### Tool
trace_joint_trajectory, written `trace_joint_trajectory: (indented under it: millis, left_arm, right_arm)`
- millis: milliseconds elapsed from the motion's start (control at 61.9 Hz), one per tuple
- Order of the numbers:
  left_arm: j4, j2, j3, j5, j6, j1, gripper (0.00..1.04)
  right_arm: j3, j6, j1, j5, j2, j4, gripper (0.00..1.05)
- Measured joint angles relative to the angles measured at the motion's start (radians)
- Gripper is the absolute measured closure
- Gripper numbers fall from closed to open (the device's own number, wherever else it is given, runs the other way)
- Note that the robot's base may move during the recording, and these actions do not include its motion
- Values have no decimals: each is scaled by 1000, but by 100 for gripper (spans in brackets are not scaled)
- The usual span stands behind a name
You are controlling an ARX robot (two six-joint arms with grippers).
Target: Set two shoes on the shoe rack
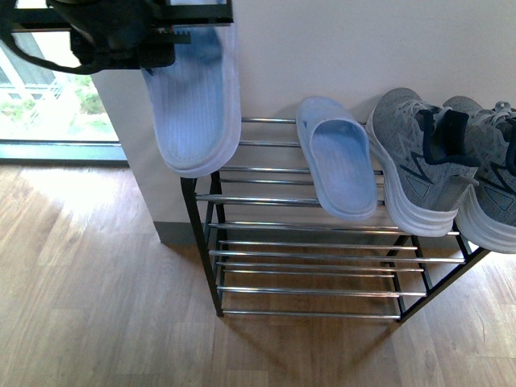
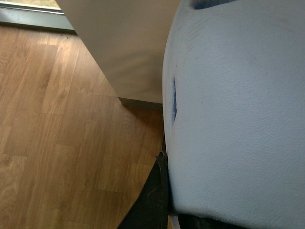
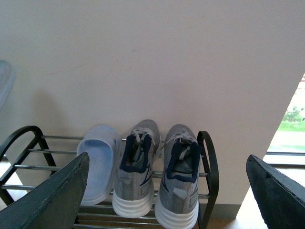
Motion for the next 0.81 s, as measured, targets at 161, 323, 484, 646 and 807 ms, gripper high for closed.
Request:
trace_joint_trajectory:
  millis: [161,323,484,646,807]
  left_arm:
    - [-96,128,153,28,60,-19,103]
    - [-129,223,229,79,68,-24,103]
    - [-161,329,317,79,71,-24,103]
    - [-175,407,388,96,70,-24,103]
    - [-209,484,483,101,69,-24,103]
  right_arm:
    - [0,0,0,0,0,0,9]
    - [0,0,0,0,0,0,9]
    - [0,0,0,0,0,0,9]
    - [0,0,0,0,0,0,9]
    - [0,0,0,0,0,0,9]
